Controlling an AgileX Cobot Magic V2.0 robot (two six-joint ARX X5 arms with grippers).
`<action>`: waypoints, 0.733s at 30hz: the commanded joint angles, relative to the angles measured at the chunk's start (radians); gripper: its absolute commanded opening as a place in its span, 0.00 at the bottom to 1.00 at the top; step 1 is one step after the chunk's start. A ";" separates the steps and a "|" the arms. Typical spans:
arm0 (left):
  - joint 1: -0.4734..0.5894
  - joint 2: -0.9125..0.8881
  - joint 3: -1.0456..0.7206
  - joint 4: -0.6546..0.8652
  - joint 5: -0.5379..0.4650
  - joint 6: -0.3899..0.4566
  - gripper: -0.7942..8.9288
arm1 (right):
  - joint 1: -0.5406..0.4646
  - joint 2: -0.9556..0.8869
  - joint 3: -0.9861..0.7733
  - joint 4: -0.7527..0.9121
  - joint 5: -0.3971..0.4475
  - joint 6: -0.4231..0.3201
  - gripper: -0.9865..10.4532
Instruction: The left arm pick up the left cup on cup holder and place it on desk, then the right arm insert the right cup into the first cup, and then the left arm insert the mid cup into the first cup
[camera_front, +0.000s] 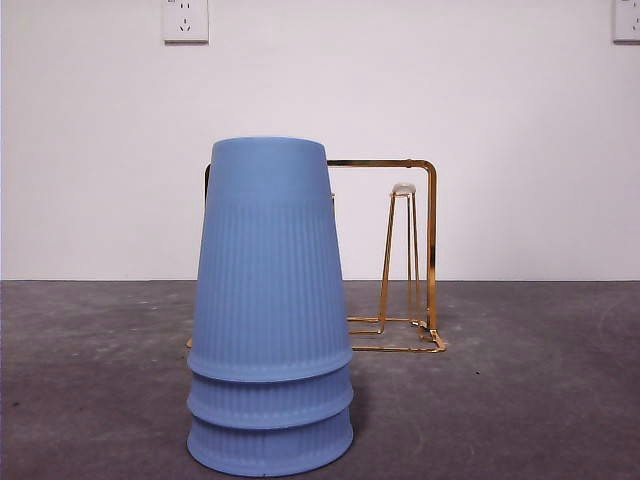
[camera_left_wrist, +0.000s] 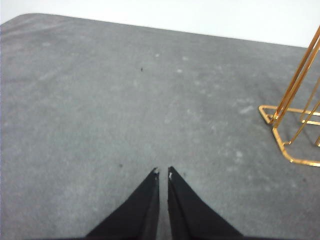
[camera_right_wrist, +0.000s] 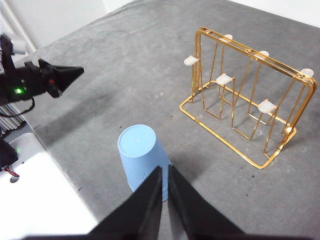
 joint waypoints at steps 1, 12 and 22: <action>0.003 -0.031 -0.030 0.014 -0.003 0.006 0.10 | 0.011 0.007 0.010 0.011 0.004 0.010 0.10; 0.055 -0.042 -0.048 0.066 -0.022 0.008 0.10 | 0.011 0.007 0.010 0.011 0.004 0.010 0.10; 0.055 -0.041 -0.048 0.066 -0.022 0.008 0.10 | 0.011 0.006 0.010 0.011 0.005 0.010 0.10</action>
